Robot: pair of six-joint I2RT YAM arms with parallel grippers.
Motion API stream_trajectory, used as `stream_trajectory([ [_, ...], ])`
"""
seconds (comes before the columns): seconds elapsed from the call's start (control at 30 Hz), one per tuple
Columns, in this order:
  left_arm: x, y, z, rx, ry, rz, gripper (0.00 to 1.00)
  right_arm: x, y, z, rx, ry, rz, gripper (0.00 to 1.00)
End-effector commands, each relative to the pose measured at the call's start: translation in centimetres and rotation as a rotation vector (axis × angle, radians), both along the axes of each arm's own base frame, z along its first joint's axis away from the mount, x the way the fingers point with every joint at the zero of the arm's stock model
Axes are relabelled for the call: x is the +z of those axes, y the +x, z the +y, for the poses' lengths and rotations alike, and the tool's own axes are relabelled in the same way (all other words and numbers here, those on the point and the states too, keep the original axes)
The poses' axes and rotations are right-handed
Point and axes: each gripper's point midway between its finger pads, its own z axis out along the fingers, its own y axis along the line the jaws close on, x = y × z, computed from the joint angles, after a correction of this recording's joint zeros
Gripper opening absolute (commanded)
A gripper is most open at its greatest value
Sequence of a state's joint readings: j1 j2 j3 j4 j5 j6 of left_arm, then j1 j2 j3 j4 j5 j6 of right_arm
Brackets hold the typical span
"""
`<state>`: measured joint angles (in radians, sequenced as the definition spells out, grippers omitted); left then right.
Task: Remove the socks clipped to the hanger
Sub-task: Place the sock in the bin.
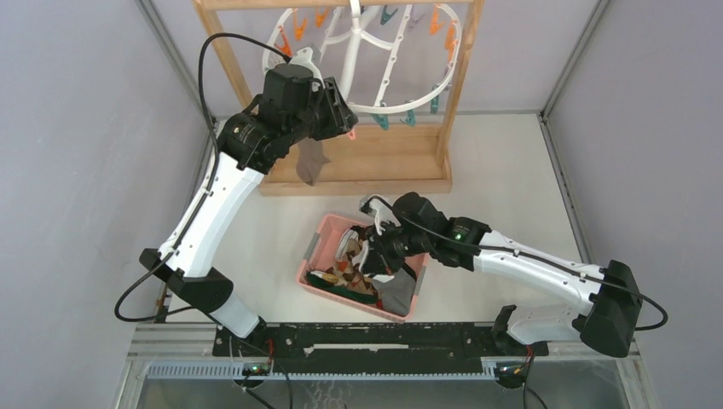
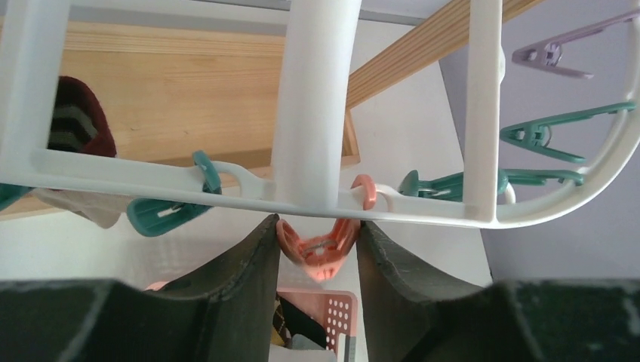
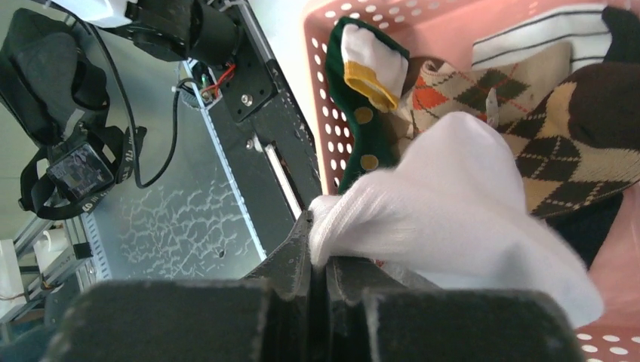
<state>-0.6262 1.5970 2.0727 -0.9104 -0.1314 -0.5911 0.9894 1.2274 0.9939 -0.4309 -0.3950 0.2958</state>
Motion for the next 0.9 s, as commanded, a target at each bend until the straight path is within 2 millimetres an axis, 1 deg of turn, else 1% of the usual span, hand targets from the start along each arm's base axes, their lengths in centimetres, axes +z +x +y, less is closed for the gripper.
stream_trajectory([
  [0.0, 1.6, -0.9, 0.1, -0.028, -0.011, -0.03, 0.47, -1.5, -0.4, 0.0, 0.034, -0.046, 0.016, 0.13],
  [0.07, 1.5, -1.0, 0.2, -0.03, -0.008, -0.03, 0.51, -2.7, -0.5, -0.2, 0.036, -0.09, 0.038, 0.21],
  [0.13, 1.5, -1.2, 0.5, -0.03, 0.0, -0.032, 0.58, -3.9, -0.6, -0.7, 0.03, -0.139, 0.059, 0.27],
  [0.23, 1.2, -1.6, 0.8, -0.031, 0.011, -0.035, 0.66, -5.7, -0.6, -1.4, 0.014, -0.214, 0.085, 0.37],
  [0.33, 0.7, -1.9, 1.1, -0.032, 0.018, -0.03, 0.68, -7.1, -0.6, -2.4, -0.001, -0.289, 0.09, 0.49],
  [0.37, 0.7, -2.0, 1.0, -0.037, 0.018, -0.03, 0.68, -7.4, -0.5, -2.7, -0.005, -0.309, 0.086, 0.52],
  [0.5, 0.0, -2.4, 1.2, -0.042, 0.02, -0.024, 0.72, -7.9, -0.2, -3.7, -0.026, -0.359, 0.061, 0.63],
  [0.63, -0.5, -2.6, 1.5, -0.039, 0.025, -0.022, 0.74, -8.0, 0.1, -4.3, -0.049, -0.382, 0.042, 0.65],
  [0.8, -0.9, -3.0, 2.0, -0.028, 0.029, -0.018, 0.76, -7.0, 1.0, -5.1, -0.098, -0.376, 0.003, 0.66],
  [0.87, -1.1, -3.1, 2.1, -0.025, 0.03, -0.017, 0.8, -6.6, 1.4, -5.6, -0.123, -0.378, -0.007, 0.66],
])
